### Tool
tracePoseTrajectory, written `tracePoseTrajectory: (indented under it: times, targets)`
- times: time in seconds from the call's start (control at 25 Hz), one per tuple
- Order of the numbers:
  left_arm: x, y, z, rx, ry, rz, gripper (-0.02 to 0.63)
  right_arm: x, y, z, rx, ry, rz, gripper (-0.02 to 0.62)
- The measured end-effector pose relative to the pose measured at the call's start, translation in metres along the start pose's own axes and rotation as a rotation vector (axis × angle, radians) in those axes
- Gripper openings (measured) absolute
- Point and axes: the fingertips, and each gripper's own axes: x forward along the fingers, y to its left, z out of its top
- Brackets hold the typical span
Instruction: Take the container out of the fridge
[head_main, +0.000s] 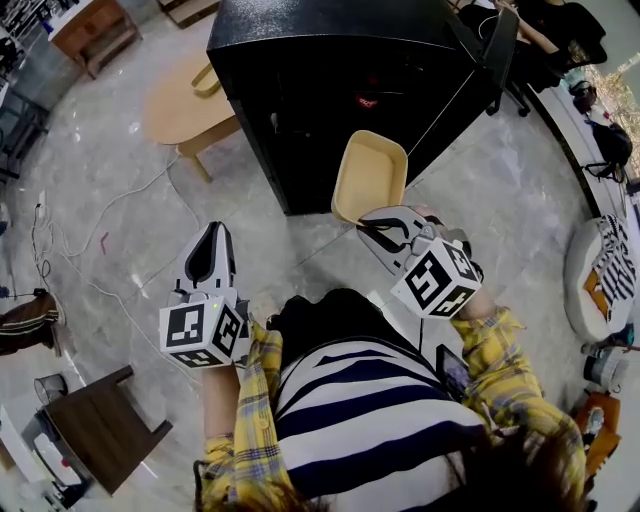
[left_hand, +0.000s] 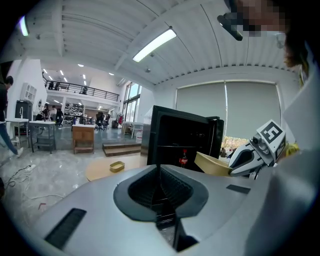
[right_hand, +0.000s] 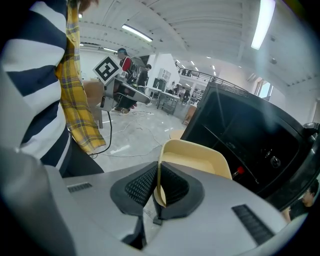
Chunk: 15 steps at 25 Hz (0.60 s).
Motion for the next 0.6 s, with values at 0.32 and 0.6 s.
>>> tracePoseTrajectory:
  times: [0.32,0.6]
  targets:
    - [-0.001,0.004,-0.007,-0.013,0.014,0.014,0.035,0.007,0.004,0.000,0.000,0.001,0.013,0.040]
    - [0.005,0.006,-0.002,-0.002,0.011,0.009,0.035,0.013,-0.003,0.007,-0.005,-0.015,0.005,0.040]
